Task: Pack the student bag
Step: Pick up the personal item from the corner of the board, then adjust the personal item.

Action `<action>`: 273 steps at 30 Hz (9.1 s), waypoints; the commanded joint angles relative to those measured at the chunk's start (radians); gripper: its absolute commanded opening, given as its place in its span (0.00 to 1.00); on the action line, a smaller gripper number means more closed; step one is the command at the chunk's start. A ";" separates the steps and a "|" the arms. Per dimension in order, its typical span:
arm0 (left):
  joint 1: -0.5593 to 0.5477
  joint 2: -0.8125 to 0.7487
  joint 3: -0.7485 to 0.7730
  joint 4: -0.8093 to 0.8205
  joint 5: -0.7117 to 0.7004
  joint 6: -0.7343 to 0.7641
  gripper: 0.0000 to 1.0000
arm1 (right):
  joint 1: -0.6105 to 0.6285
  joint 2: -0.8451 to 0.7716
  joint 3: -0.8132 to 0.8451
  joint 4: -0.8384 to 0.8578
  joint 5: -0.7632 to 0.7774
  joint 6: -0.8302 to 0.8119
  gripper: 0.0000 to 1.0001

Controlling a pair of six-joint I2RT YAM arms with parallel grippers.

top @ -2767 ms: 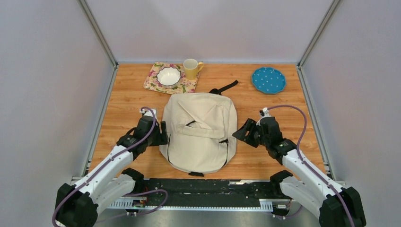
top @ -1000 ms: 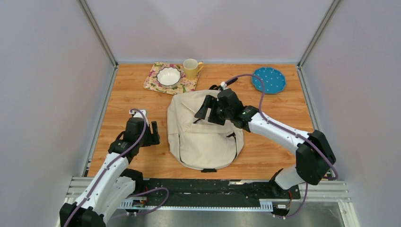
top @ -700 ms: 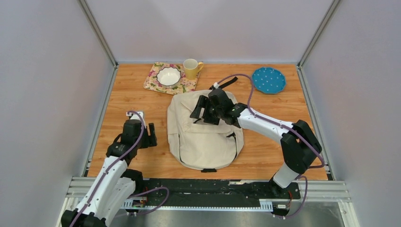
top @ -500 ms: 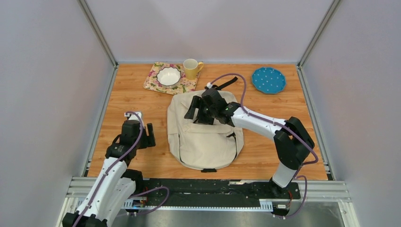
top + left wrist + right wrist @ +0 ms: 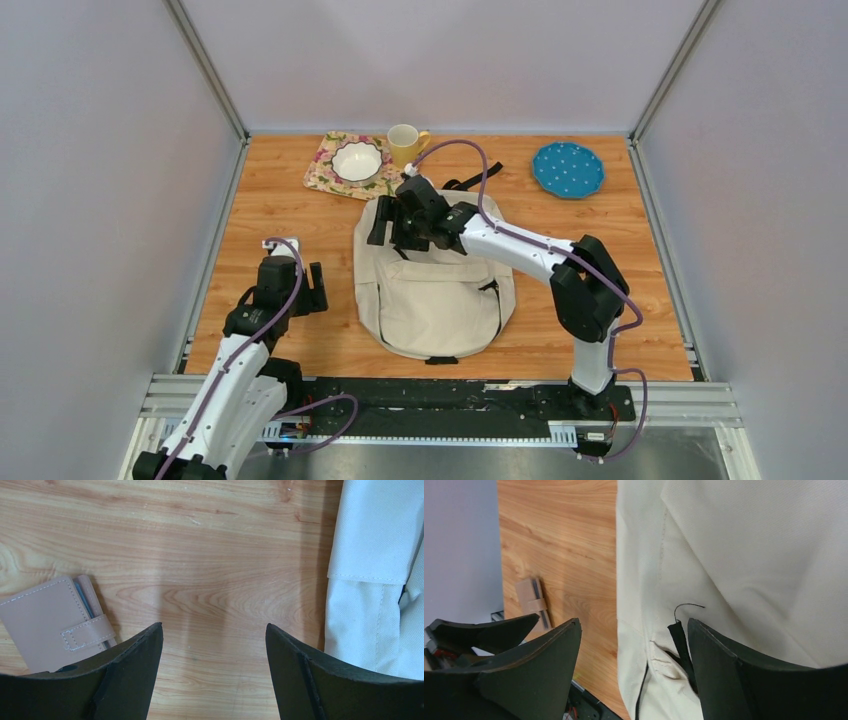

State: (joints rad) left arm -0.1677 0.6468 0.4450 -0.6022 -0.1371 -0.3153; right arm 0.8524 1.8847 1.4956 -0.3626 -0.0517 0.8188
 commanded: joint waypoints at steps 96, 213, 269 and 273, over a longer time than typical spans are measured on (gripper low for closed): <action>0.818 0.047 -0.327 0.372 0.645 -0.287 0.69 | 0.122 0.672 0.771 -0.029 -0.322 -0.201 0.82; -0.581 0.633 0.459 0.127 1.306 0.254 0.26 | 0.056 -0.745 -0.311 -0.564 -0.629 -0.902 0.00; -0.549 0.317 0.004 1.432 0.757 -0.607 0.00 | 0.002 -1.213 -0.916 0.315 0.050 0.106 0.73; -0.547 0.350 -0.002 1.475 0.795 -0.637 0.00 | 0.001 -1.225 -0.917 0.355 0.033 0.053 0.66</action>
State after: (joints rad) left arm -0.7189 0.9752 0.4324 0.7494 0.5785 -0.9131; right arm 0.8505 0.6735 0.5858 -0.1028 -0.0341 0.9276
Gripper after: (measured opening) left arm 0.050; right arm 0.694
